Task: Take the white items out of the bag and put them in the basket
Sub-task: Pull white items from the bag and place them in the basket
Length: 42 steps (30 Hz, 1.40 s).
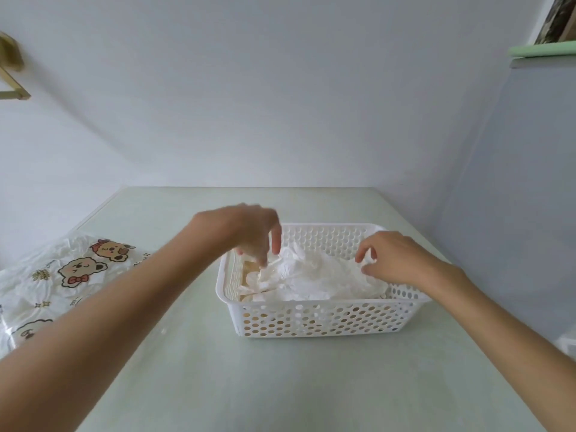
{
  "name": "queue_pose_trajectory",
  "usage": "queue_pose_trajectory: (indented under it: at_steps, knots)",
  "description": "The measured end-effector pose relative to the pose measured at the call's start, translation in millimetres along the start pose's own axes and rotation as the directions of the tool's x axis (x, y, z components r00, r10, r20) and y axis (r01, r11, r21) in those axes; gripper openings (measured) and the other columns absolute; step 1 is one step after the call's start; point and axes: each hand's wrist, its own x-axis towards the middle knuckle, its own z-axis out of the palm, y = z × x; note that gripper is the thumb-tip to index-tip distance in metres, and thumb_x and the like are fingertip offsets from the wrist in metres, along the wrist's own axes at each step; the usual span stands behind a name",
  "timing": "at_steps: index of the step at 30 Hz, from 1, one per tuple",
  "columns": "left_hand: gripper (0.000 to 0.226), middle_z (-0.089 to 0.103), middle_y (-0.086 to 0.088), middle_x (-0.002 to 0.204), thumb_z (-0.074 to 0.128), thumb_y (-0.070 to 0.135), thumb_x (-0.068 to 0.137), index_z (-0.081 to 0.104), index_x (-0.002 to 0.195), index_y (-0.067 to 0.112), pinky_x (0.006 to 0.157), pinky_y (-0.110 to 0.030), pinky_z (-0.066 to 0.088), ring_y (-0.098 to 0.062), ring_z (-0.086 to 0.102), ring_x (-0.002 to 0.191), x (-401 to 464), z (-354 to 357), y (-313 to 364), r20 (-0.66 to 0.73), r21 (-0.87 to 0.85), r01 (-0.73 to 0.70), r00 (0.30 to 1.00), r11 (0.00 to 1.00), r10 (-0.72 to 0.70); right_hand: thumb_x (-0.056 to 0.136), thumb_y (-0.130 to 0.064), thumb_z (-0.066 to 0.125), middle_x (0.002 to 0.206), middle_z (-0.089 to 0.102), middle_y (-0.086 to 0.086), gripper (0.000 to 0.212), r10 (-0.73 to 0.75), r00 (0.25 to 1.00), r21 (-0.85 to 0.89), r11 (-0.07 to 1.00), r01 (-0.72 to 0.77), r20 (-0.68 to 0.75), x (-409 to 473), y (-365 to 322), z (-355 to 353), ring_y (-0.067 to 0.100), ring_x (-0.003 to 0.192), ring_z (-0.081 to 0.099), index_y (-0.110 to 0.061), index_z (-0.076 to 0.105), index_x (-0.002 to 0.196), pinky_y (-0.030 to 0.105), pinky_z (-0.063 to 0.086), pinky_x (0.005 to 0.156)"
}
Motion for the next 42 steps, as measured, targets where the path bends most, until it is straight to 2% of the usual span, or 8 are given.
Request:
queue_pose_trajectory:
  at_steps: [3, 5, 8, 20, 26, 32, 36, 42]
  knots:
    - [0.017, 0.065, 0.005, 0.113, 0.061, 0.018, 0.092, 0.062, 0.105, 0.029, 0.087, -0.033, 0.053, -0.016, 0.065, 0.095, 14, 1, 25, -0.173, -0.104, -0.129, 0.979, 0.986, 0.110, 0.087, -0.010, 0.064, 0.092, 0.058, -0.007, 0.017, -0.038, 0.997, 0.250, 0.967, 0.054, -0.068, 9, -12, -11, 0.014, 0.073, 0.058, -0.022, 0.065, 0.099, 0.017, 0.040, 0.054]
    - [0.026, 0.060, -0.002, 0.123, 0.053, 0.019, 0.097, 0.055, 0.122, 0.024, 0.081, -0.028, 0.053, -0.020, 0.063, 0.096, 31, 19, 39, -0.026, -0.176, -0.177, 0.984, 0.968, 0.175, 0.086, -0.003, 0.065, 0.090, 0.062, 0.001, 0.029, -0.042, 0.983, 0.395, 0.918, -0.033, 0.181, 19, -30, -4, 0.012, 0.066, 0.061, -0.017, 0.058, 0.110, 0.018, 0.049, 0.052]
    - [0.033, 0.050, -0.010, 0.131, 0.046, 0.020, 0.101, 0.043, 0.134, 0.022, 0.091, -0.033, 0.041, -0.029, 0.053, 0.112, 55, 50, 31, 0.114, -0.134, -0.141, 0.981, 0.981, 0.157, 0.084, 0.003, 0.064, 0.095, 0.052, 0.003, 0.058, 0.004, 0.864, 0.296, 0.939, -0.177, 0.504, 34, -42, 19, 0.015, 0.073, 0.059, -0.020, 0.040, 0.132, 0.024, 0.057, 0.067]
    - [0.054, 0.048, -0.004, 0.135, 0.055, 0.044, 0.093, 0.034, 0.139, 0.024, 0.105, -0.040, 0.037, -0.026, 0.046, 0.122, 65, 73, 6, 0.147, -0.096, 0.017, 0.989, 0.995, -0.003, 0.079, -0.007, 0.076, 0.120, 0.054, 0.017, 0.086, 0.069, 0.806, 0.188, 0.957, -0.220, 0.588, 41, -11, 25, 0.016, 0.085, 0.060, -0.029, 0.025, 0.145, 0.030, 0.056, 0.085]
    - [0.030, 0.055, 0.010, 0.118, 0.068, 0.040, 0.086, 0.058, 0.113, 0.032, 0.090, -0.032, 0.042, -0.012, 0.047, 0.111, 16, 33, 4, -0.078, 0.045, -0.139, 0.987, 0.989, 0.142, 0.078, -0.024, 0.078, 0.108, 0.056, -0.001, 0.038, -0.149, 0.936, 0.245, 0.967, 0.070, 0.320, 21, -18, -20, 0.009, 0.079, 0.055, -0.030, 0.057, 0.109, 0.016, 0.040, 0.057]
    - [0.026, 0.059, 0.002, 0.125, 0.057, 0.021, 0.093, 0.061, 0.119, 0.025, 0.093, -0.030, 0.042, -0.020, 0.055, 0.115, 9, 52, 12, 0.287, 0.090, -0.097, 0.955, 0.991, 0.068, 0.092, -0.018, 0.058, 0.111, 0.057, -0.004, 0.035, -0.184, 0.742, 0.131, 0.983, 0.130, 0.644, 13, -59, 23, 0.014, 0.099, 0.059, -0.019, 0.055, 0.127, 0.023, 0.050, 0.083]
    - [0.020, 0.065, 0.011, 0.116, 0.058, 0.026, 0.093, 0.066, 0.111, 0.029, 0.092, -0.028, 0.045, -0.011, 0.059, 0.107, -16, 34, -5, 0.094, -0.056, -0.109, 0.989, 0.992, 0.114, 0.090, -0.027, 0.064, 0.091, 0.066, -0.008, 0.022, -0.215, 0.783, 0.312, 0.950, 0.028, 0.584, 7, -49, -8, 0.005, 0.080, 0.062, -0.024, 0.065, 0.111, 0.017, 0.046, 0.070]
    - [0.012, 0.065, 0.023, 0.105, 0.060, 0.032, 0.093, 0.065, 0.102, 0.036, 0.092, -0.031, 0.048, -0.002, 0.063, 0.099, -93, 13, -44, -0.267, -0.233, -0.042, 0.963, 0.972, -0.023, 0.092, -0.026, 0.061, 0.085, 0.067, -0.006, 0.010, -0.262, 0.929, 0.338, 0.926, 0.167, 0.261, -9, -84, -34, 0.004, 0.070, 0.061, -0.023, 0.066, 0.100, 0.016, 0.039, 0.057]
